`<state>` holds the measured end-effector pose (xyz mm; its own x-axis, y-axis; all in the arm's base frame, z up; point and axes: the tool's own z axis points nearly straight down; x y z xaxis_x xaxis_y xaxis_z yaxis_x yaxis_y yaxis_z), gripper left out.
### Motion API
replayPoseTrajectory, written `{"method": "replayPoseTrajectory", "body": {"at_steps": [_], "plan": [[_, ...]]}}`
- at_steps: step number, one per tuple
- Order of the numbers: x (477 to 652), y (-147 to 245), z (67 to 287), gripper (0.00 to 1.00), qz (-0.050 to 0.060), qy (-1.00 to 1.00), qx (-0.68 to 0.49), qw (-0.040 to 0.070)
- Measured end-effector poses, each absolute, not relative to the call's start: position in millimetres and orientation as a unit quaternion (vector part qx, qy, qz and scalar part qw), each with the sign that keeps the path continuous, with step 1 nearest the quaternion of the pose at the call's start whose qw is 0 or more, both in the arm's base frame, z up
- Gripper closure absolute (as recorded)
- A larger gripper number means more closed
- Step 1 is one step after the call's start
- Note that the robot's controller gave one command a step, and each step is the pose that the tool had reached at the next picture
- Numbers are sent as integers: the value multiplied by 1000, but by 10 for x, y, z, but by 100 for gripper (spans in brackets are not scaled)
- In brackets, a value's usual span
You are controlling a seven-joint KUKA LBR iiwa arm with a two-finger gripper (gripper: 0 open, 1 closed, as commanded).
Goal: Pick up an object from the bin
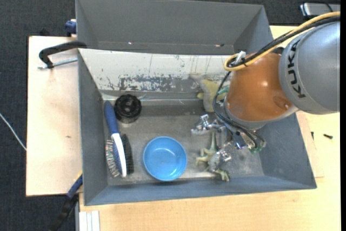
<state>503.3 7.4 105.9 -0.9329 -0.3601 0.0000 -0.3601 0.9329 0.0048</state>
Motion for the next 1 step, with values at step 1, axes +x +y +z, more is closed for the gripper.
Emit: {"method": "replayPoseTrajectory", "body": {"at_steps": [1], "plan": [[4943,-954,720,0,0,-930,367,-2]]}}
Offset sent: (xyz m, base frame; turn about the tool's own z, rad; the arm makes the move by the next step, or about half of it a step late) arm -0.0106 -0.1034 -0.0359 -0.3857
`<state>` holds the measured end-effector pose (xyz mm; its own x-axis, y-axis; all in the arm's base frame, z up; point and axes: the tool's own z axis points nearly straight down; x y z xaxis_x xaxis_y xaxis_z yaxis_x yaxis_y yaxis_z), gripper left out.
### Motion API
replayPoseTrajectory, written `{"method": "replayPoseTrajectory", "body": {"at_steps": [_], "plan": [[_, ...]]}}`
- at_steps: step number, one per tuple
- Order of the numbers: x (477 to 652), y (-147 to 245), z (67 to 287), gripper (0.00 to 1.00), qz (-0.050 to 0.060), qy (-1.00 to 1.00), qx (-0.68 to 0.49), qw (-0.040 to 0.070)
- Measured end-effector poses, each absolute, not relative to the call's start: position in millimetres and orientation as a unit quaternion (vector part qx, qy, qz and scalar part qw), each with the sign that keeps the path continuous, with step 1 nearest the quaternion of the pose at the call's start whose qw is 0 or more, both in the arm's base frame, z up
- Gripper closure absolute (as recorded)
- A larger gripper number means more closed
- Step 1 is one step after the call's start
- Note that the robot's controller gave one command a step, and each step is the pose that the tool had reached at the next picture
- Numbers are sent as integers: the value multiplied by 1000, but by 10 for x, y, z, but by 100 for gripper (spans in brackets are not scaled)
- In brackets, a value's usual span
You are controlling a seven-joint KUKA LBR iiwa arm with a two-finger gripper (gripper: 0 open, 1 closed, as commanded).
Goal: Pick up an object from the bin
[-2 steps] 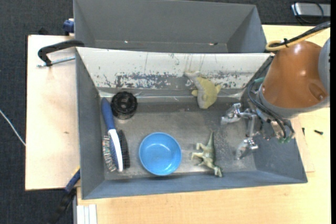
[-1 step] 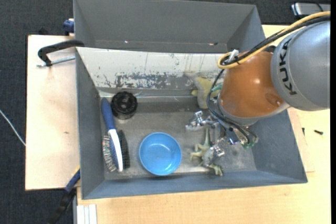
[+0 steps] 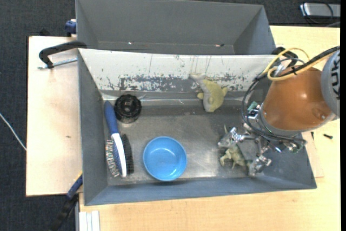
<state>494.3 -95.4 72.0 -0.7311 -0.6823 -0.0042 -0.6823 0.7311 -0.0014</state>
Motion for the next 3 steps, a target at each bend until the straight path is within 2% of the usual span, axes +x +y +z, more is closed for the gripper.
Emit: {"method": "replayPoseTrajectory", "body": {"at_steps": [1,2,3], "plan": [[4959,-942,730,100,-1,930,-368,5],[5140,-951,2630,100,-3,934,-356,7],[5533,-760,3112,100,-2,844,-536,5]]}}
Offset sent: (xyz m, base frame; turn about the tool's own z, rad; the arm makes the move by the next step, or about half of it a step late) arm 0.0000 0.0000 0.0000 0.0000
